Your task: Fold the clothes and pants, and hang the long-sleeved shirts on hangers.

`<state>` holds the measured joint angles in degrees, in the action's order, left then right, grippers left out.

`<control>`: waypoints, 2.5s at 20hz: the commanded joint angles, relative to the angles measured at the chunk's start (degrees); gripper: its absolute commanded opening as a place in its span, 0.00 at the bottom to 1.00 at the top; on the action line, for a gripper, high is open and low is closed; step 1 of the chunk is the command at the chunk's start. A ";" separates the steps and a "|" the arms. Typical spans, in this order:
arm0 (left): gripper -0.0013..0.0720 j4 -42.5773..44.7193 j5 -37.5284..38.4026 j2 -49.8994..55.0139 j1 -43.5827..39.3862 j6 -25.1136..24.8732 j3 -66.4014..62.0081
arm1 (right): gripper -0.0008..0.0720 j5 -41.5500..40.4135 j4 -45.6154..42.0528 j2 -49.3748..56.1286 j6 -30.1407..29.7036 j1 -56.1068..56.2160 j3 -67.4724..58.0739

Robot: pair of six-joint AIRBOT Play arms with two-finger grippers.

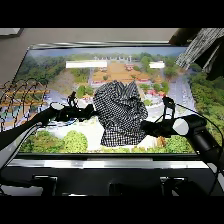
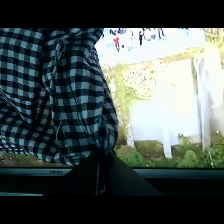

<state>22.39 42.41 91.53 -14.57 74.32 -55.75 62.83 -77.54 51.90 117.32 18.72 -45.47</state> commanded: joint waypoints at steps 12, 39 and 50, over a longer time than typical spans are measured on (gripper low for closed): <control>0.04 43.74 15.21 -20.24 11.30 13.33 -55.04 | 0.05 -17.59 -17.79 4.42 -2.05 0.00 -47.63; 0.04 52.59 3.19 -17.44 11.17 35.08 -38.21 | 0.05 6.71 -35.65 26.64 -9.35 0.00 -61.77; 0.78 47.47 17.00 4.83 11.06 29.05 -37.38 | 0.60 6.12 -12.00 42.66 -16.48 -0.52 -52.89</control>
<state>71.46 55.18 95.15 -4.69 106.48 -93.01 66.61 -95.35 94.63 107.46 18.57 -98.94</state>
